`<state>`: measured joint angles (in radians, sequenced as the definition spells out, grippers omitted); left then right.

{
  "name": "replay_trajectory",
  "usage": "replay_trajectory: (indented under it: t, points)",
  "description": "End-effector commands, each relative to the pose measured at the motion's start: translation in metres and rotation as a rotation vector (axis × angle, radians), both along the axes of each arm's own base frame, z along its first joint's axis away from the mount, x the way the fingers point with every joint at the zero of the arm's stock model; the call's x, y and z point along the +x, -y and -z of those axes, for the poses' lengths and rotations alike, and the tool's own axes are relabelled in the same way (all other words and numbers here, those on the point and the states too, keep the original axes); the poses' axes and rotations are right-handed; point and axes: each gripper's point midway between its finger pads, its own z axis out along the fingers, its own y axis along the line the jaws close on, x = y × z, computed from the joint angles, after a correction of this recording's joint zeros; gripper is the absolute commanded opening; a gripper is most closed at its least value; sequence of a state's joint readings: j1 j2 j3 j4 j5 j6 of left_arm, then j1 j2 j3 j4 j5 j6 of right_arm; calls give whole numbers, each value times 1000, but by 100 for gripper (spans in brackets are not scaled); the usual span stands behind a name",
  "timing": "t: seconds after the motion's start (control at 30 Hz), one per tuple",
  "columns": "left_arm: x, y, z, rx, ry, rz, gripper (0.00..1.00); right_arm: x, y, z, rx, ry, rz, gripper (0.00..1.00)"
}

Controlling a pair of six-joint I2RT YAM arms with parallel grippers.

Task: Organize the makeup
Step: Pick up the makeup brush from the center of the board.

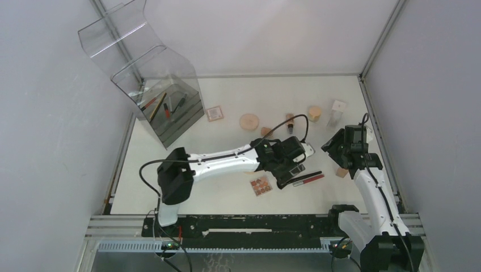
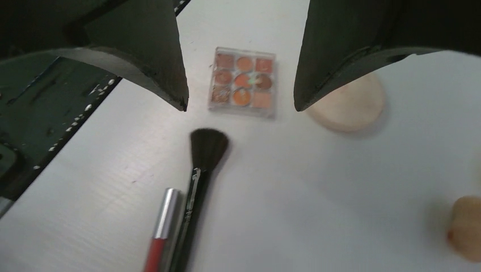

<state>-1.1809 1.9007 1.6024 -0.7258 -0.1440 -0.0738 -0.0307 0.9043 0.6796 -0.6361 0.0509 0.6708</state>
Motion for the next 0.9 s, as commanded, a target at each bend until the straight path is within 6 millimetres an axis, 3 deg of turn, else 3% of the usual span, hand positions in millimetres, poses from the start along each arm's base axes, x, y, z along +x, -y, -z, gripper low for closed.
replay_trajectory:
  t: [0.0, 0.33, 0.87]
  points:
    - [-2, 43, -18, -124, -1, 22, 73, 1, 14, -13, -32, 32, 43, 66]
    - [-1, 76, 19, -89, -1, 42, 72, 0, 16, -14, -23, 35, 53, 66]
    - [7, 69, 65, 36, 14, 39, 63, 0, 15, -12, -16, 29, 48, 66]
